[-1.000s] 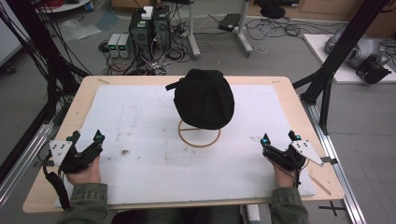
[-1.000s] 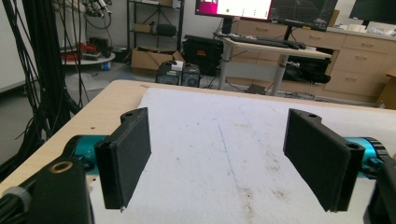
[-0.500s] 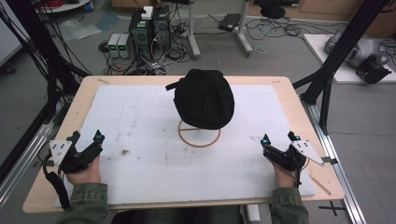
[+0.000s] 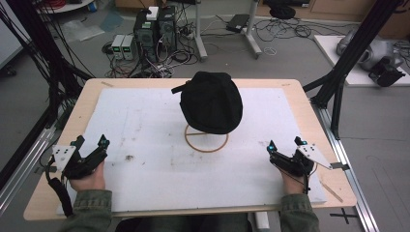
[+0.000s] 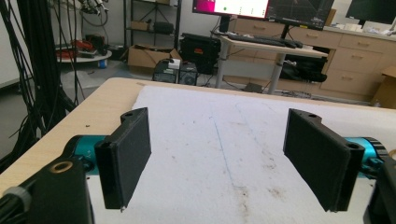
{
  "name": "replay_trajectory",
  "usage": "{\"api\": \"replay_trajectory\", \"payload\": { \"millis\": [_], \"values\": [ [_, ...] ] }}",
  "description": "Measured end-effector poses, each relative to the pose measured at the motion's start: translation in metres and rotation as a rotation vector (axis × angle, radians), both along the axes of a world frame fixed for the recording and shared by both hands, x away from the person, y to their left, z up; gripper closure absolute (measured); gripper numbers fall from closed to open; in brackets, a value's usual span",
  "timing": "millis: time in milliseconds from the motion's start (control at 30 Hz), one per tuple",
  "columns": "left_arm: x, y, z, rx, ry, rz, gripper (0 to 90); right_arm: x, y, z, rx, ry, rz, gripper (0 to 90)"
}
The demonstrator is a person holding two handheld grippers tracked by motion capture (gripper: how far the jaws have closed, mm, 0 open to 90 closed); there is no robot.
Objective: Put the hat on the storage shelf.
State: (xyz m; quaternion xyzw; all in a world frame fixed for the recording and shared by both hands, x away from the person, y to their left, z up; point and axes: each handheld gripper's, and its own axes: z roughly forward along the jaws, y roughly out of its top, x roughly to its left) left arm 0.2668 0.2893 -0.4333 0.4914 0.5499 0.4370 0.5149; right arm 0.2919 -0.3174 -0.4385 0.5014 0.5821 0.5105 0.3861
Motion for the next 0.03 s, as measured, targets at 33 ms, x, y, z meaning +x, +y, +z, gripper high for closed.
{"api": "replay_trajectory", "payload": {
  "millis": [33],
  "values": [
    [0.0003,0.0003,0.0,-0.002,-0.001,0.0,23.5,0.0001,-0.0001,0.0001,-0.005,-0.003,0.002,2.9]
  ]
}}
